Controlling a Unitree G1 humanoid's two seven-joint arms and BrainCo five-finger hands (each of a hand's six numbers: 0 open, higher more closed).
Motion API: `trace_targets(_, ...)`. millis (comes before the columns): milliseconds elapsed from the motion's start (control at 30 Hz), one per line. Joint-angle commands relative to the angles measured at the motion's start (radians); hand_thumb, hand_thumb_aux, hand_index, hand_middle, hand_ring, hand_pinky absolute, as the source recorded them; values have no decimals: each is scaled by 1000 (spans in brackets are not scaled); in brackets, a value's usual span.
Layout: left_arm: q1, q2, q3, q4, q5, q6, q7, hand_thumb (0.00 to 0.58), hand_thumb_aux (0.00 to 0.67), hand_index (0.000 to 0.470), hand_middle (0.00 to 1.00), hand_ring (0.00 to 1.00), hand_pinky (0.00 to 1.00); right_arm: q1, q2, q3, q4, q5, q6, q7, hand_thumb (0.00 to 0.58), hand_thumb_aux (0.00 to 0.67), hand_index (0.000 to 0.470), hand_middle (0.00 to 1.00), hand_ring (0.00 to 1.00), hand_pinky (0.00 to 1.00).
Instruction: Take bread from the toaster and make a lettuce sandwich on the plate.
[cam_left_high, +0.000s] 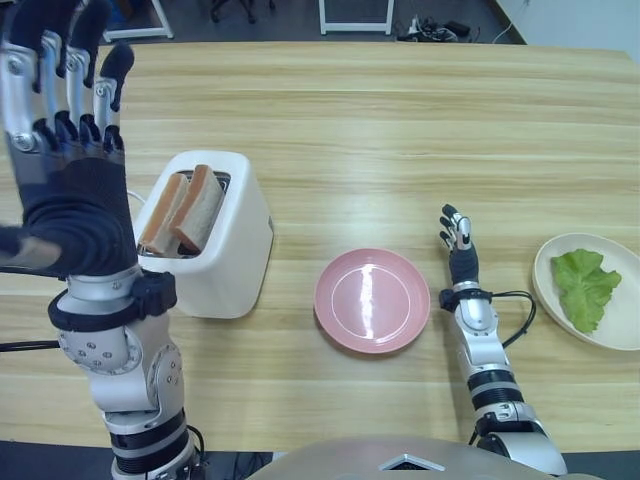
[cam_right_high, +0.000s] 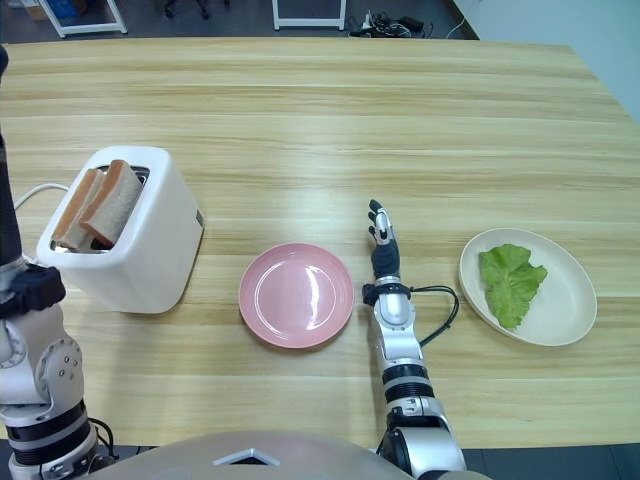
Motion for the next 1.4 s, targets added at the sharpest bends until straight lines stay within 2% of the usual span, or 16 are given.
trace_targets(33,37,65,33,172,346,85,91,0,0,0,0,0,0,-9,5,6,14,-9,-3,-9,0,0,0,0,0,0)
trace_targets(167,52,133,10,380,581,155,160,0,0,0,0,0,0,-10,6,6,24,-7,-5,-12,0,0,0,0,0,0)
trace_targets(367,104,198,46,480,781,260,263,0,0,0,0,0,0,1,-8,-4,16,-1,-2,-8,0,0,0,0,0,0)
trace_targets(667,178,238,98,403,825,280,297,0,0,0,0,0,0,13,-2,3,10,-5,2,-11,0,0,0,0,0,0)
trace_targets(867,243,254,78,335,847,272,229,0,0,0,0,0,0,18,-5,3,8,-5,5,-10,0,0,0,0,0,0)
trace_targets(1233,280,261,54,377,862,298,177,0,0,0,0,0,0,27,-10,-3,3,-1,14,-7,0,0,0,0,0,0)
trace_targets(1267,280,261,55,378,856,298,177,285,192,135,0,0,0,28,-10,-4,2,-1,15,-8,0,0,0,0,0,0)
trace_targets(1300,279,259,58,375,846,291,180,530,473,332,0,0,0,28,-10,-4,1,0,16,-8,0,0,0,0,0,0)
trace_targets(1333,280,257,62,367,836,278,188,580,670,470,0,0,0,29,-10,-5,0,0,18,-7,0,0,0,0,0,0)
trace_targets(1400,268,249,71,361,795,221,223,580,670,470,0,0,0,31,-10,-6,-1,1,21,-7,0,0,0,0,0,0)
